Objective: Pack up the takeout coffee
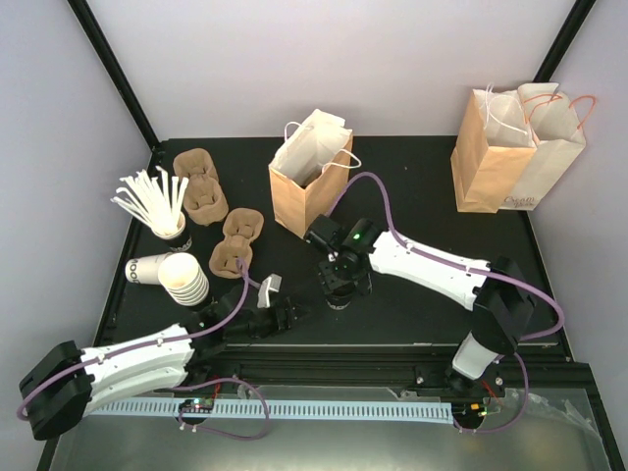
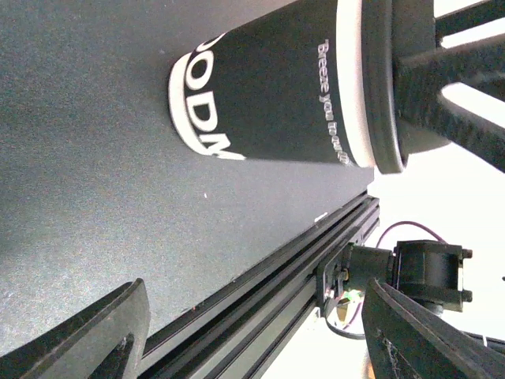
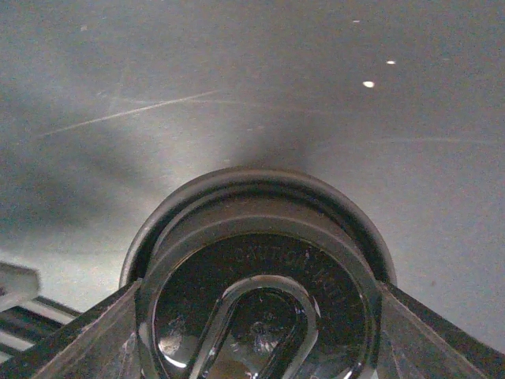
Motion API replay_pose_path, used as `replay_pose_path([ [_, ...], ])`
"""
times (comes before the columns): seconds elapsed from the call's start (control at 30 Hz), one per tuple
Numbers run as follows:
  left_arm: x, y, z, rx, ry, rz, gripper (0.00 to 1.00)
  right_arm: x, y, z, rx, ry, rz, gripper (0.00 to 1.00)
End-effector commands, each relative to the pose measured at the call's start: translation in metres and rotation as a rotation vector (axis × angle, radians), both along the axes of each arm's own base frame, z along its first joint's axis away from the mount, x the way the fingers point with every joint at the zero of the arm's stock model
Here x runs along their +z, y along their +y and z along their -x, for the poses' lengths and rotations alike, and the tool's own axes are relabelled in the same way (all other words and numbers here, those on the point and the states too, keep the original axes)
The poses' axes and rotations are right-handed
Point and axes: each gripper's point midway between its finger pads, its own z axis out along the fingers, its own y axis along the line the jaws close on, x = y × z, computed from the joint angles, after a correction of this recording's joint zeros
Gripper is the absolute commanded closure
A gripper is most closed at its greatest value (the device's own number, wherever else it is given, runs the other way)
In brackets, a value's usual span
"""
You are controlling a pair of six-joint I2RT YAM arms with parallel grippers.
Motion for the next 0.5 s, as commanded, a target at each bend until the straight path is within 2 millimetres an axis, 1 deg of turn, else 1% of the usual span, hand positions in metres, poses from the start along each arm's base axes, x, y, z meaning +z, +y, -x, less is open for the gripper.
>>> replay_pose_path([
  [0.0, 0.011, 0.004, -0.002, -0.01, -0.063, -0.018, 0.23, -0.008, -0.041, 0.0, -0.049, 0.041, 0.09, 0.61],
  [0.17, 0.036, 0.004, -0.011, -0.007, -0.195, -0.007, 0.17, 0.006, -0.049, -0.006, -0.078, 0.055, -0.009, 0.61],
  [0.23, 0.05, 0.006, -0.017, -0.015, -0.277, -0.026, 0.16, 0.01, -0.054, -0.007, -0.091, 0.074, -0.05, 0.61],
  [0.33, 0.066, 0.006, -0.023, -0.054, -0.379, -0.079, 0.14, 0.016, -0.06, -0.009, -0.123, 0.115, -0.122, 0.61],
  [0.4, 0.074, 0.004, -0.027, -0.087, -0.433, -0.123, 0.14, 0.024, -0.06, -0.011, -0.161, 0.154, -0.22, 0.62],
  [0.43, 0.075, 0.003, -0.029, -0.098, -0.445, -0.146, 0.14, 0.03, -0.055, -0.008, -0.168, 0.192, -0.296, 0.62],
  [0.47, 0.078, 0.002, -0.031, -0.11, -0.461, -0.164, 0.14, 0.034, -0.056, -0.01, -0.191, 0.208, -0.343, 0.62],
])
